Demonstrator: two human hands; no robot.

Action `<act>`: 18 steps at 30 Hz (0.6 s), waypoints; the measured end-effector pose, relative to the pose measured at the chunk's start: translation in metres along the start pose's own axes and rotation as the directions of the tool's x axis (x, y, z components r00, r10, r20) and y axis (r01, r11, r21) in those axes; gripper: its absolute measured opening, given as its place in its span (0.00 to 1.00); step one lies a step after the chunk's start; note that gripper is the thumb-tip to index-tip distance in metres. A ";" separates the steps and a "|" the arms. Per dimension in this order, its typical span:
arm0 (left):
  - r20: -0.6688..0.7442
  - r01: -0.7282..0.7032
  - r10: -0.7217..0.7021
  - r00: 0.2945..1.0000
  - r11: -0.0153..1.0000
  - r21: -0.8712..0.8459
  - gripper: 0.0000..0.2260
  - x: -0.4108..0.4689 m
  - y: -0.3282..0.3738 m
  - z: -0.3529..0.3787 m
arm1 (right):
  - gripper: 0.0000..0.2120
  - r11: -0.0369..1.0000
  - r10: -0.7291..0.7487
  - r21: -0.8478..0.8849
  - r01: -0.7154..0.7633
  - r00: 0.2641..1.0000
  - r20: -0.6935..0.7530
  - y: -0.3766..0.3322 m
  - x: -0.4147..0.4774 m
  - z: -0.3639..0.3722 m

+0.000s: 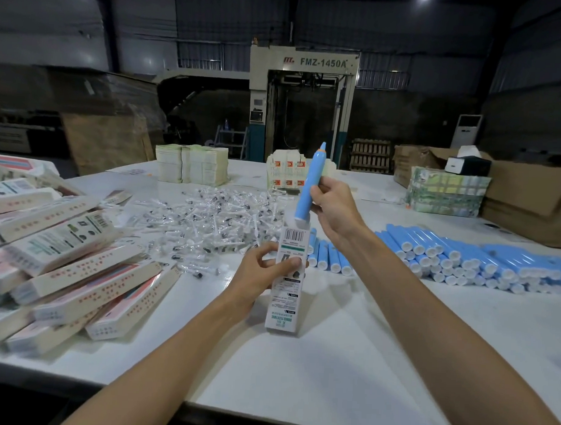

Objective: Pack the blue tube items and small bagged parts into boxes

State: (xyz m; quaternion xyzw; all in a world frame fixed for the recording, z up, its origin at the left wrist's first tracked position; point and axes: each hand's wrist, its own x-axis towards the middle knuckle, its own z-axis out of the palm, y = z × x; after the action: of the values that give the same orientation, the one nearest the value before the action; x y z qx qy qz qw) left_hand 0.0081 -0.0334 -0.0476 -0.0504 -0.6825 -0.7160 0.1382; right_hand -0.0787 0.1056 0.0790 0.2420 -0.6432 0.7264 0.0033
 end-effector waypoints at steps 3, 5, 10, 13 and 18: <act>-0.008 -0.005 0.005 1.000 1.000 0.000 0.23 -0.001 0.000 0.000 | 0.08 0.988 -0.006 -0.154 0.007 1.000 0.010 0.014 0.004 -0.011; -0.010 -0.009 0.009 1.000 1.000 0.003 0.22 0.000 0.000 0.001 | 0.05 0.973 0.010 -0.229 -0.003 1.000 0.028 0.014 0.006 -0.019; -0.004 0.010 -0.010 1.000 1.000 0.001 0.24 -0.001 -0.001 0.001 | 0.35 0.905 -0.002 -0.420 0.060 0.990 0.139 0.010 0.005 -0.038; 0.015 0.031 -0.031 0.999 1.000 0.002 0.24 -0.003 -0.001 0.003 | 0.40 0.847 -0.038 -0.510 0.150 0.974 0.223 0.012 0.002 -0.041; -0.022 0.036 -0.036 0.999 0.999 -0.011 0.20 -0.003 -0.001 0.005 | 0.23 0.765 -0.021 -0.601 0.231 0.942 0.335 0.021 -0.007 -0.041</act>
State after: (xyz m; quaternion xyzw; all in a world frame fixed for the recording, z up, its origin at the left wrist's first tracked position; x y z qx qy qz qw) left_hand 0.0105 -0.0283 -0.0496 -0.0311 -0.6778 -0.7226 0.1325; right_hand -0.0930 0.1427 0.0545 0.3801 -0.8240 0.4189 0.0335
